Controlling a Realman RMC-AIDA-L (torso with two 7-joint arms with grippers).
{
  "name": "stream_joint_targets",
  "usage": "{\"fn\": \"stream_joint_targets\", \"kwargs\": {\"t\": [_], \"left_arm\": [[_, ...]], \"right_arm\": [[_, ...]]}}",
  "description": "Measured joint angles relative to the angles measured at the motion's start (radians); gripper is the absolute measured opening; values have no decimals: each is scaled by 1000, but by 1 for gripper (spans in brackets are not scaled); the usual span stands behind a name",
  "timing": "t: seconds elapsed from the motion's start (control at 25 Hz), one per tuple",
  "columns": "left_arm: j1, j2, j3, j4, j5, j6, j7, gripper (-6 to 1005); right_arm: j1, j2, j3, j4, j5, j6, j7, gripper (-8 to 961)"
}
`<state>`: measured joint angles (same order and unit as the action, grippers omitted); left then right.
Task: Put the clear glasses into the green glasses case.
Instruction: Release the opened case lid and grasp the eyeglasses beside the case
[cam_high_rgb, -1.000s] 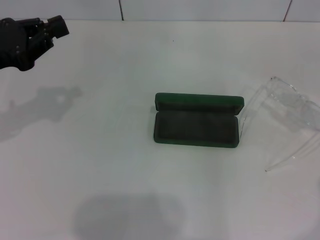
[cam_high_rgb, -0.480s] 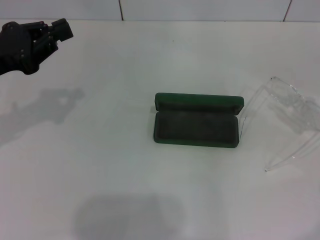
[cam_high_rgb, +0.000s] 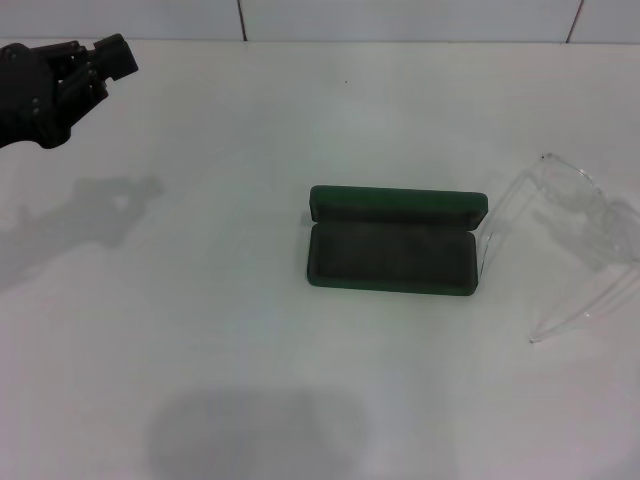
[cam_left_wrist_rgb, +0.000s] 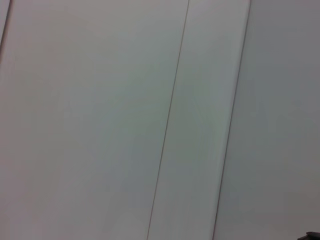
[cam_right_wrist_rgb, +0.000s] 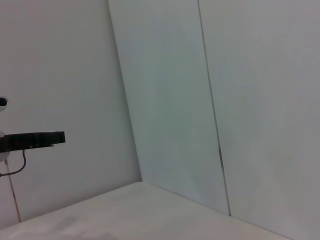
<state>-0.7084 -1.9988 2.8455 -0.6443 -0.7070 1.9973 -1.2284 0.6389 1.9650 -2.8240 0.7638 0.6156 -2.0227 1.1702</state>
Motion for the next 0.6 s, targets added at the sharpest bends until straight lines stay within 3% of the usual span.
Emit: {"fn": "stream_joint_targets", "kwargs": {"t": [0.4,0.6], "left_arm": [[0,-1,0,0,0,0,3,68],[0,-1,0,0,0,-1,5,69]], "right_arm": [[11,0,0,0,-15,11,3,293],[57,-6,-2,2,-113,38,21,293]]}}
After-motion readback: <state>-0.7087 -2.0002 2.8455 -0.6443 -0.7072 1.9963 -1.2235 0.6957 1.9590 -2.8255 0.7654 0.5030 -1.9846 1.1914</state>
